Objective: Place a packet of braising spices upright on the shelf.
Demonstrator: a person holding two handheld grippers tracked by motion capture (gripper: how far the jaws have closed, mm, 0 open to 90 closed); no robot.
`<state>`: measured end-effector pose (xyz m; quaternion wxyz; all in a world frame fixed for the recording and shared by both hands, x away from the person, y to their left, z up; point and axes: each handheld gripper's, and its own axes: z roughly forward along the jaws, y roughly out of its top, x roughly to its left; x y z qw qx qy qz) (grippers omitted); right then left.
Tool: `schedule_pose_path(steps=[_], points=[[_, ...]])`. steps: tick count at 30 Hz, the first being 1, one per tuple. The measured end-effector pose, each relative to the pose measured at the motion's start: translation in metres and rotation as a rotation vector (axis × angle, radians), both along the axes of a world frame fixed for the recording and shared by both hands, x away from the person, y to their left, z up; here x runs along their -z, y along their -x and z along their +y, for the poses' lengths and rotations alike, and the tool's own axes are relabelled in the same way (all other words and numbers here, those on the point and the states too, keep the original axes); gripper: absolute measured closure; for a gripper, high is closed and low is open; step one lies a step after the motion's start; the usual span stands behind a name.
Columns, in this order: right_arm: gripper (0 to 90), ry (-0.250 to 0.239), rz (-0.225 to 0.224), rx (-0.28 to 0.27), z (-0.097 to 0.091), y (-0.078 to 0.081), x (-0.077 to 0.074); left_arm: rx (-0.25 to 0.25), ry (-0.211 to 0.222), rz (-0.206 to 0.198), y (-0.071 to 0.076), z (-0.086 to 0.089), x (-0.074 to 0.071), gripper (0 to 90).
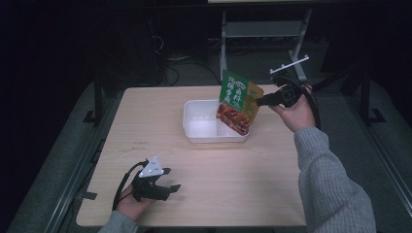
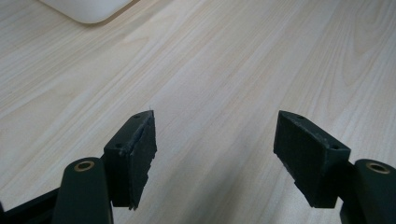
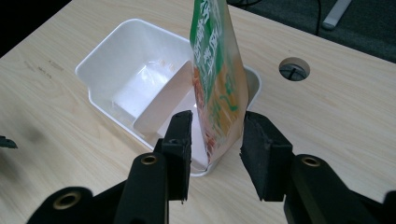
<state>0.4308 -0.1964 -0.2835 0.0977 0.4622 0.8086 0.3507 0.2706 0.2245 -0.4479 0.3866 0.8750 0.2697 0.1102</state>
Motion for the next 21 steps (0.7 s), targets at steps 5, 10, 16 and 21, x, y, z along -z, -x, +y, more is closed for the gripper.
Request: schedule_pose_path(steps=[5,10,16,21], points=[[60.2,-0.012,0.003,0.002,-0.004,0.004,0.004,-0.004,0.003,-0.002,0.0,0.001,0.0,29.3],[59.5,-0.027,0.01,0.0,-0.008,0.009,0.008,-0.005,0.002,-0.002,0.0,0.001,0.0,29.1],[58.5,-0.04,0.014,-0.01,-0.01,0.014,0.013,-0.006,0.001,-0.003,0.0,0.001,0.0,29.0],[57.4,-0.057,0.027,-0.021,-0.014,0.021,0.02,-0.01,0.001,-0.003,0.0,0.002,-0.001,28.8]])
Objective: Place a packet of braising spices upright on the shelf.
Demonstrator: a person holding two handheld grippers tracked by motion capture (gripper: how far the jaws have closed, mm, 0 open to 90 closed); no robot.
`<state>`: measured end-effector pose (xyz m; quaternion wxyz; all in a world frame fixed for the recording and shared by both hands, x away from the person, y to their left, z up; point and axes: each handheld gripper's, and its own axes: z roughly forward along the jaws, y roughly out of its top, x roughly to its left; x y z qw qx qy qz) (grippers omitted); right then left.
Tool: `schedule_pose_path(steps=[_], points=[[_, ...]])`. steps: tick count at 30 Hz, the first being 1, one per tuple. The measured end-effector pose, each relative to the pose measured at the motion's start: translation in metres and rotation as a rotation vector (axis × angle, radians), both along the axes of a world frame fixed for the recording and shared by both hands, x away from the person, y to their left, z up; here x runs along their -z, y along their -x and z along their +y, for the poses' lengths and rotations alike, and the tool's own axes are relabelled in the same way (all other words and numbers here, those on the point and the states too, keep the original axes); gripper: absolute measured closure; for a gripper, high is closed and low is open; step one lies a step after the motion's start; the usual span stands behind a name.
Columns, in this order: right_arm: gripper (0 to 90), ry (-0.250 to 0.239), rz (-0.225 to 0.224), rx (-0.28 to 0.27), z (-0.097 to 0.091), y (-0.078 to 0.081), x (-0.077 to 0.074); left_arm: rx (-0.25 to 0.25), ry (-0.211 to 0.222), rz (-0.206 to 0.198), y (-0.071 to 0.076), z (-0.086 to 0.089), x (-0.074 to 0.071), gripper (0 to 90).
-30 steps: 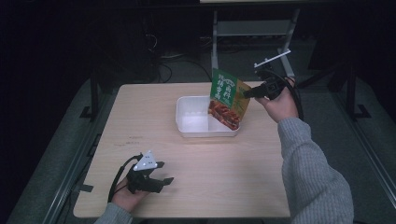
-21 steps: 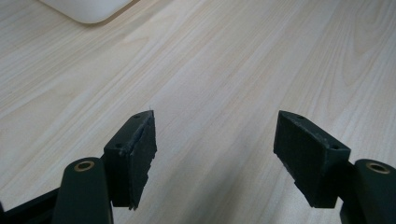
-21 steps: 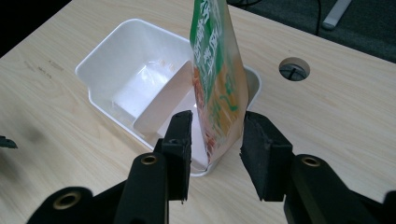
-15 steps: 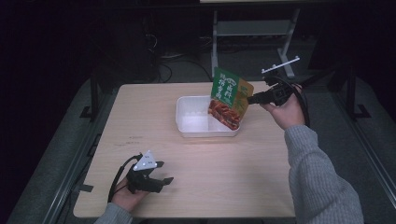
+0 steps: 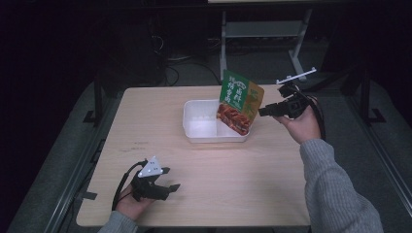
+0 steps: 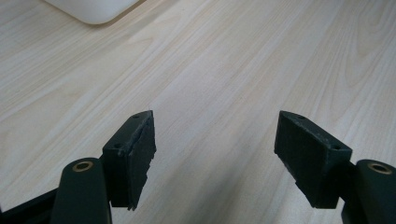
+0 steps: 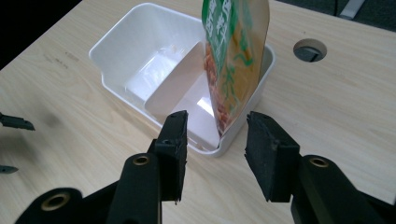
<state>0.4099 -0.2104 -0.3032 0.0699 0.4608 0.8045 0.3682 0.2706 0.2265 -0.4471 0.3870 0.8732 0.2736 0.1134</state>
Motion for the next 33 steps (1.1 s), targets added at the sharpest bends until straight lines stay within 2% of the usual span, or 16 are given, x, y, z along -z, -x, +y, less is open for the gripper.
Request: schedule_pose_path(steps=[15,27,33], points=[[54.9,-0.031,0.027,-0.031,-0.003,0.021,0.021,-0.003,-0.002,0.0,0.0,0.001,0.0,28.6],[52.7,-0.066,0.03,-0.052,-0.006,0.041,0.036,-0.006,-0.002,0.001,0.0,0.001,0.0,28.6],[51.8,-0.067,0.037,-0.061,-0.005,0.049,0.045,-0.006,-0.003,0.001,0.0,0.001,0.0,28.6]])
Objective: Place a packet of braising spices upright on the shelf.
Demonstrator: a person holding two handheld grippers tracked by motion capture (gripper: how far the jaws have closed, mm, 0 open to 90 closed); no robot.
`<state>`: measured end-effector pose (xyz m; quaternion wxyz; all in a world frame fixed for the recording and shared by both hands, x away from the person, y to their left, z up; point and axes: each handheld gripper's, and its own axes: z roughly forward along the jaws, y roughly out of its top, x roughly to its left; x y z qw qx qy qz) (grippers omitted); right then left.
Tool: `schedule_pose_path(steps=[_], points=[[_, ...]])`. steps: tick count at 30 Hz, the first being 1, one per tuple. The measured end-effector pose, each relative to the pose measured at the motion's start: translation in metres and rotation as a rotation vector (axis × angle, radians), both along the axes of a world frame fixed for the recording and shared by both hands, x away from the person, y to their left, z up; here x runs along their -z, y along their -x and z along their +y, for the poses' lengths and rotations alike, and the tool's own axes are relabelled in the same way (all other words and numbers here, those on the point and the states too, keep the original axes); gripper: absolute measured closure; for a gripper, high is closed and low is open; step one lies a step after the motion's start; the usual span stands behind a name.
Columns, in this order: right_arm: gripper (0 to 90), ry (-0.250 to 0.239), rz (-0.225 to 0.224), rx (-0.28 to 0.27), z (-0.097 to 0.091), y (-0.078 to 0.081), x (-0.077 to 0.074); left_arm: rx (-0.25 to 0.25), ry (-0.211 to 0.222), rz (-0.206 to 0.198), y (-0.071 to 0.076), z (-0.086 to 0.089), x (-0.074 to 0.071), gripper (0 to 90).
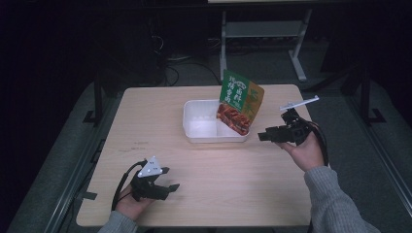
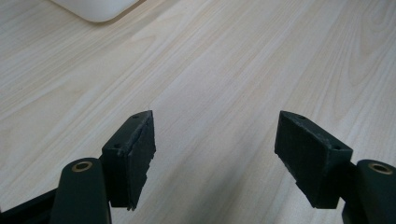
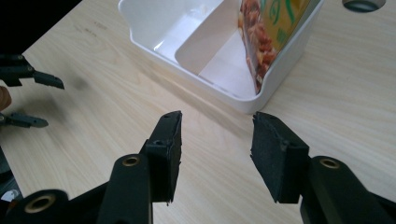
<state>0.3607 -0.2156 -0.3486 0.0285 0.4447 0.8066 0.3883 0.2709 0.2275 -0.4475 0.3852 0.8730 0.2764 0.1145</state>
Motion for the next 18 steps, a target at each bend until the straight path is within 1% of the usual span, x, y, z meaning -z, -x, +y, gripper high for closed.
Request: schedule_pose_path(steps=[4,5,8,9,10,12,13,18], points=[[51.1,0.004,0.004,-0.013,0.002,0.007,0.008,-0.001,-0.002,0.0,0.0,0.0,0.0,28.6],[51.1,0.004,0.004,-0.013,0.002,0.007,0.008,-0.001,-0.002,0.0,0.0,0.0,0.0,28.6],[50.7,0.003,0.012,-0.021,0.002,0.013,0.015,-0.001,-0.003,0.0,0.0,0.0,0.0,28.6],[50.7,0.003,0.012,-0.021,0.002,0.013,0.015,-0.001,-0.003,0.0,0.0,0.0,0.0,28.6],[50.5,-0.005,0.016,-0.023,0.002,0.016,0.019,-0.001,-0.004,0.001,0.0,0.0,0.0,28.6],[50.4,-0.006,0.021,-0.023,0.001,0.017,0.021,-0.001,-0.004,0.001,0.0,0.0,0.0,28.6],[50.2,-0.007,0.023,-0.026,0.001,0.02,0.025,-0.002,-0.003,0.003,0.0,0.0,0.0,28.6],[50.0,-0.017,0.031,-0.027,-0.001,0.026,0.032,-0.002,-0.002,0.002,0.0,0.0,0.0,28.6]])
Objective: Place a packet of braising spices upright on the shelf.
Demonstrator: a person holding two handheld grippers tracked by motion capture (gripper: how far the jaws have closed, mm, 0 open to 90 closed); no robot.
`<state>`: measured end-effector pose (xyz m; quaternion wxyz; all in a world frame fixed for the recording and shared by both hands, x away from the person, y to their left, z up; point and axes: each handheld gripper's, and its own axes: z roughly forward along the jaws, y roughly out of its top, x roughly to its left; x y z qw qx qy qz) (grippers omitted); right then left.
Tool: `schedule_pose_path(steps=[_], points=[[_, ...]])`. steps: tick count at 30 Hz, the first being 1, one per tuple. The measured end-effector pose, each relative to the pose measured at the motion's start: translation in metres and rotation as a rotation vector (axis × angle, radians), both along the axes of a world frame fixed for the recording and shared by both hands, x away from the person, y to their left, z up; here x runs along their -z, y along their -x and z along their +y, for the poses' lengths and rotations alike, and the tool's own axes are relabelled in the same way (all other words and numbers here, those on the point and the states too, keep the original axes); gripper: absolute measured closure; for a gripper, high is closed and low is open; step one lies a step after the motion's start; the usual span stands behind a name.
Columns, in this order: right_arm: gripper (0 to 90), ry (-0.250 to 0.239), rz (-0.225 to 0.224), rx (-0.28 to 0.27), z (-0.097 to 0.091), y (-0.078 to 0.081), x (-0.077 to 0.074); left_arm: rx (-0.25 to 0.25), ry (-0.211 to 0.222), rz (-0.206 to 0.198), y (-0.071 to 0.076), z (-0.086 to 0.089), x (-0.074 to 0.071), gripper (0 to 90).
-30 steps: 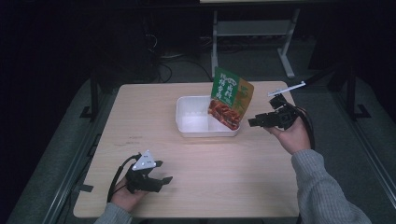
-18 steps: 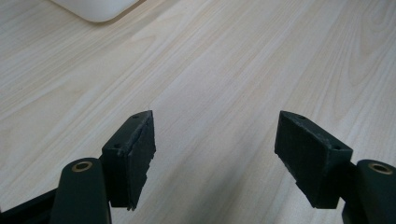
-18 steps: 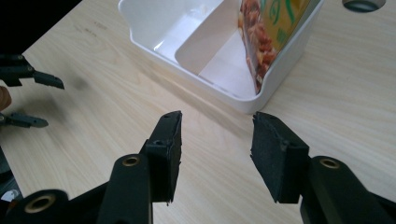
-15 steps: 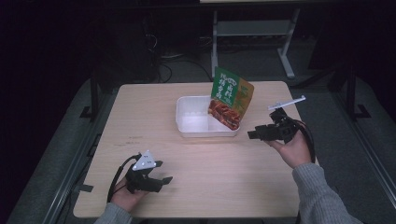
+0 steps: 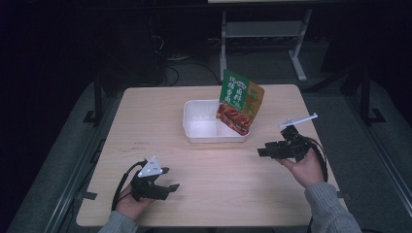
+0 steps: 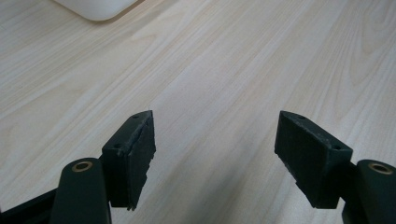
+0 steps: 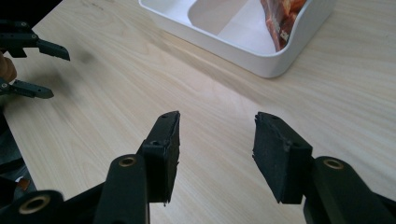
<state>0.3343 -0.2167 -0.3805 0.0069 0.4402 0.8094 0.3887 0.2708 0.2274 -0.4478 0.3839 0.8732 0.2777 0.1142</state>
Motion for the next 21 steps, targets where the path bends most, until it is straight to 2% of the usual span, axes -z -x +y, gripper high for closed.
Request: schedule_pose_path(steps=[10,21], points=[[49.3,0.001,0.011,-0.004,0.0,0.012,0.015,0.002,-0.004,0.0,0.0,0.0,0.0,28.6],[48.8,0.005,0.016,-0.029,0.01,0.027,0.034,0.001,-0.002,-0.004,0.0,0.0,0.0,28.6]])
